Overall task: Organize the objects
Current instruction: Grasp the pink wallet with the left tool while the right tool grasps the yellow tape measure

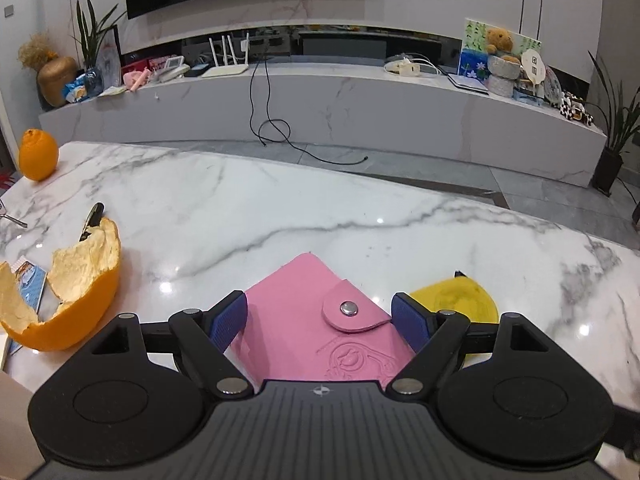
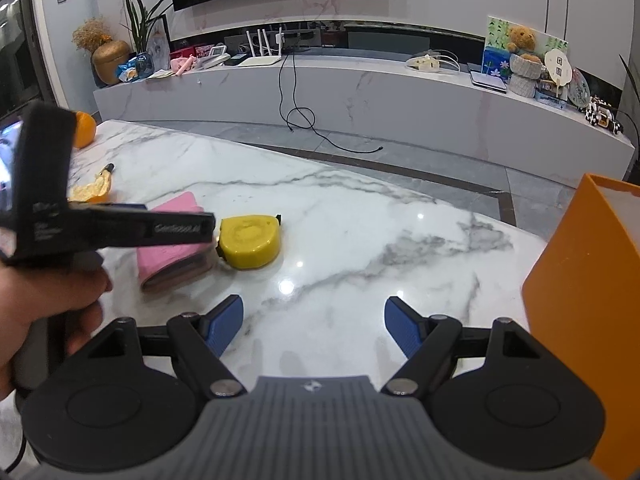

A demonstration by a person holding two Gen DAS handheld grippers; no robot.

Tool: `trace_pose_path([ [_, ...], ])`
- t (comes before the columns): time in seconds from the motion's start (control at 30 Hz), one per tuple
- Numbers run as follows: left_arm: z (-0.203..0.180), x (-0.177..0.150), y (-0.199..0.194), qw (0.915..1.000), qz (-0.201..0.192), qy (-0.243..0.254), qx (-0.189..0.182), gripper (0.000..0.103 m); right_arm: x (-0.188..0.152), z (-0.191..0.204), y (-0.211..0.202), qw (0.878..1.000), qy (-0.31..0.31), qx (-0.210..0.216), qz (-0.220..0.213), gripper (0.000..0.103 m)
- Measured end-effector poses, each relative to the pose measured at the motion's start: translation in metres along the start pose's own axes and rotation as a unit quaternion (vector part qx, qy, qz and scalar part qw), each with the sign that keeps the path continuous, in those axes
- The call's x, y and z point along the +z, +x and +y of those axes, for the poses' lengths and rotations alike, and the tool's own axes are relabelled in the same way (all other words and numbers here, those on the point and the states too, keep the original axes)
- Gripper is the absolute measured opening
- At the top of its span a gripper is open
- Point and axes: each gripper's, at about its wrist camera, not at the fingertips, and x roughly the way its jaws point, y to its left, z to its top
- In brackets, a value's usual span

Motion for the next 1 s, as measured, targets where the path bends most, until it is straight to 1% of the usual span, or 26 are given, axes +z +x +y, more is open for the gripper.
trace_pose_path([
  [0.13,0.005,-0.002,-0.003,1.0,0.007,0.002,0.003,0.093,0.004,0.003,0.009,1.0,0.005,-0.001,-0.002,0.079],
  [0.3,0.013,-0.007,-0.01,0.9998,0.017,0.009,-0.004,0.093,0.013,0.011,0.023,1.0,0.01,-0.004,0.0,0.079],
  [0.43,0.02,-0.016,-0.02,0.9996,0.015,0.015,-0.016,0.093,0.023,0.021,0.035,1.0,0.013,0.0,0.004,0.079],
  [0.6,0.027,-0.033,-0.038,0.9987,0.012,0.035,-0.036,0.093,0.033,0.034,0.048,1.0,0.01,0.004,-0.001,0.079],
  [0.7,0.029,-0.041,-0.047,0.9976,0.017,0.047,-0.049,0.093,0.039,0.044,0.061,1.0,-0.001,0.007,0.005,0.079],
  [0.83,0.028,-0.047,-0.054,0.9968,0.022,0.051,-0.058,0.093,0.045,0.058,0.086,0.999,-0.036,-0.003,0.028,0.079],
  [0.87,0.027,-0.048,-0.055,0.9965,0.022,0.054,-0.06,0.093,0.046,0.06,0.091,0.998,-0.045,-0.007,0.031,0.078],
  [0.93,0.026,-0.052,-0.058,0.996,0.018,0.06,-0.064,0.093,0.045,0.064,0.102,0.997,-0.062,-0.018,0.043,0.065],
  [0.97,0.025,-0.054,-0.059,0.9957,0.016,0.064,-0.065,0.093,0.045,0.063,0.104,0.997,-0.061,-0.013,0.044,0.059],
  [1.0,0.024,-0.055,-0.06,0.9955,0.014,0.067,-0.066,0.093,0.045,0.061,0.104,0.997,-0.056,-0.011,0.042,0.057],
])
